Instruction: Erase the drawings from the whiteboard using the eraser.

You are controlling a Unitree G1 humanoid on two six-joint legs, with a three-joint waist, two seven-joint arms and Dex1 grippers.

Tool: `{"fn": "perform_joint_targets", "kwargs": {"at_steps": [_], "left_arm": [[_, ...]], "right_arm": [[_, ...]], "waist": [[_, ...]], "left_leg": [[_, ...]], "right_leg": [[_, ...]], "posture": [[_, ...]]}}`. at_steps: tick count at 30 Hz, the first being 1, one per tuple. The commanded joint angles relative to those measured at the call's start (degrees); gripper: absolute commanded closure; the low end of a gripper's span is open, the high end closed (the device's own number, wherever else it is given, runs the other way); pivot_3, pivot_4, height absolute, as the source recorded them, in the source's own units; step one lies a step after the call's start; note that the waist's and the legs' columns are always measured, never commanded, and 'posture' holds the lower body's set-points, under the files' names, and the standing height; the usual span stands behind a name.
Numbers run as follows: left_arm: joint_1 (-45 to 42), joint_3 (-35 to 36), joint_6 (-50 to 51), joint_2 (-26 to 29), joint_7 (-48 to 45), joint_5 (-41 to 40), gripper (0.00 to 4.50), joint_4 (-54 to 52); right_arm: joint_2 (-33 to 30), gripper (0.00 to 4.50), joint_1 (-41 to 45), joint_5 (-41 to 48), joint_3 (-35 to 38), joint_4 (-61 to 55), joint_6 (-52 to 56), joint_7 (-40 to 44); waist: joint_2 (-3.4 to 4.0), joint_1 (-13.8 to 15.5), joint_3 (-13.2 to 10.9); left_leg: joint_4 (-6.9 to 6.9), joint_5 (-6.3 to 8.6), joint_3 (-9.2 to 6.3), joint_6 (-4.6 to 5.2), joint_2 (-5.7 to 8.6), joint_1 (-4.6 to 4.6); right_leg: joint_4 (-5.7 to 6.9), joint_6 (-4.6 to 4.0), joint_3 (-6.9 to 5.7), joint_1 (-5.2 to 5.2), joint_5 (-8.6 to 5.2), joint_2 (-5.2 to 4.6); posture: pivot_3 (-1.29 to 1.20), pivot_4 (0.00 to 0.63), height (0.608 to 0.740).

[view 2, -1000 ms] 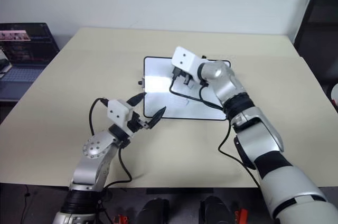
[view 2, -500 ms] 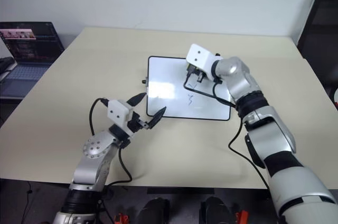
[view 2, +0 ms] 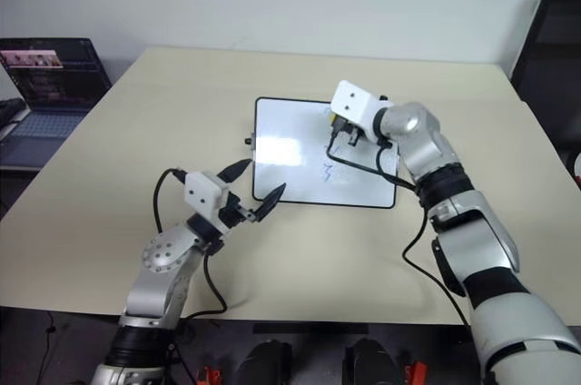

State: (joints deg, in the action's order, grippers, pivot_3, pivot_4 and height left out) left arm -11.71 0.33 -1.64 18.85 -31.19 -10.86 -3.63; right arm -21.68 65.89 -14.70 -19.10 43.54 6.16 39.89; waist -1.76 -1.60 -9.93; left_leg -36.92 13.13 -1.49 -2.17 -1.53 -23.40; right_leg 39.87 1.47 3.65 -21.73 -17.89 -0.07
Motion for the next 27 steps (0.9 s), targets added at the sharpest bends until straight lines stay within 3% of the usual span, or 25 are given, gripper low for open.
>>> {"fn": "perform_joint_targets", "kwargs": {"at_steps": [1,27], "left_arm": [[-0.6,0.0,-1.3,0.2,-0.5,0.0,0.00,-0.5],[2.3,0.5,-0.8,0.1,1.3,0.4,0.00,-3.7]], "right_arm": [[-0.7,3.41,-1.7,-1.2,0.2,0.8,3.4,0.0],[8.2,3.41,6.7,-0.8,0.6,12.5,0.3,-2.0]], "waist": [[0.00,0.0,0.0],[0.02,-2.7,0.0]], "left_leg": [[0.02,0.00,0.00,0.00,0.00,0.11],[0.14,0.00,0.22,0.00,-0.13,0.58]], "right_leg": [[-0.02,0.00,0.01,0.11,0.00,0.00],[-0.10,0.00,0.28,0.41,-0.02,0.11]], "posture": [[0.00,0.150,0.740],[0.00,0.150,0.740]]}}
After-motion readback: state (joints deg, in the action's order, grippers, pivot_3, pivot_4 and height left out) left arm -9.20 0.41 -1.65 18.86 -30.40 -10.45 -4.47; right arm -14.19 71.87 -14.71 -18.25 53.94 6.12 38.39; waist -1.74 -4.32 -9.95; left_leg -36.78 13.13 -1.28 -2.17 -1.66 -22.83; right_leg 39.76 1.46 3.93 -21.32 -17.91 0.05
